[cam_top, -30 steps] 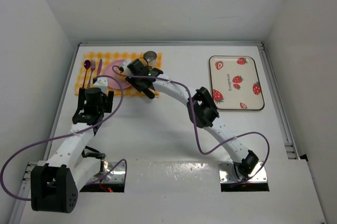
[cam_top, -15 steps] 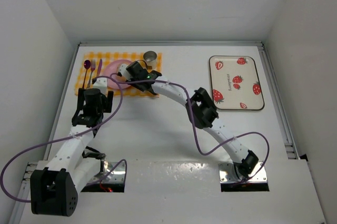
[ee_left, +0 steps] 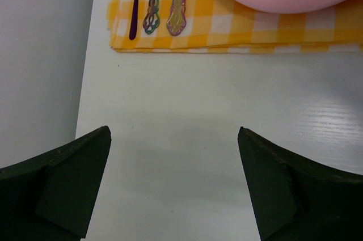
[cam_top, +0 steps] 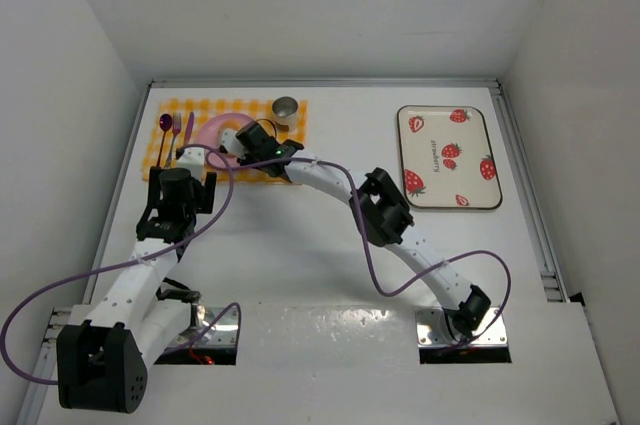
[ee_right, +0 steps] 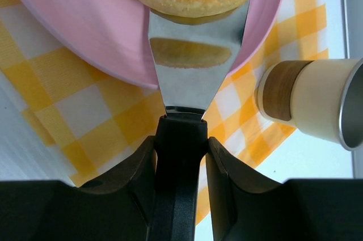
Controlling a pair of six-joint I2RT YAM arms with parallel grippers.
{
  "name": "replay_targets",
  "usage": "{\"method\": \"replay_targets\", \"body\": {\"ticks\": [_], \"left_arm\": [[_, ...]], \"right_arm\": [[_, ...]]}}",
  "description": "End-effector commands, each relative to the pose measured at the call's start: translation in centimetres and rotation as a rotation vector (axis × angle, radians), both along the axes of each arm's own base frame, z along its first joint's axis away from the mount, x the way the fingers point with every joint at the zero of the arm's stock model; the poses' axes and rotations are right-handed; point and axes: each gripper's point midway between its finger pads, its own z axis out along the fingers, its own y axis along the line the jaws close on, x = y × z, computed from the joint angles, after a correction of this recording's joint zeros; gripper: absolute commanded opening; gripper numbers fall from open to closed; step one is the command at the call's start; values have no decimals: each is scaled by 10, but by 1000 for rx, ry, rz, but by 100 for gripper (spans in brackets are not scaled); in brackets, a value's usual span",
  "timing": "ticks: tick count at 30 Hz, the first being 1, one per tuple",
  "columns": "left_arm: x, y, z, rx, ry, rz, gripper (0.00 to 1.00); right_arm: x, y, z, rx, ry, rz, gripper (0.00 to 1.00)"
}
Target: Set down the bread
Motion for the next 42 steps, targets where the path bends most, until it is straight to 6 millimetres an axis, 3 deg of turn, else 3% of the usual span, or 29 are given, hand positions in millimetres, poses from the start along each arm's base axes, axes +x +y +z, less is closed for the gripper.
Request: {"method": "replay_targets", "body": {"ticks": [1, 15, 21, 27, 37, 42], "left_arm": [[3, -4, 8, 0, -34, -21, 100], [4, -6, 7, -5, -34, -29, 100], [4, -6, 7, -5, -34, -29, 100], [4, -6, 10, -5, -43, -29, 100], [4, -7, 10, -9, -43, -37, 100], [4, -7, 12, -10, -43, -37, 100]], "right_arm": [[15, 11, 51, 42, -148, 5, 0], [27, 2, 55, -24, -226, 10, 0], [20, 12, 54, 13, -185, 47, 0], [19, 2, 47, -44, -184, 38, 0], [30, -20, 79, -160, -310, -4, 0], [32, -29, 84, -186, -329, -25, 0]]}}
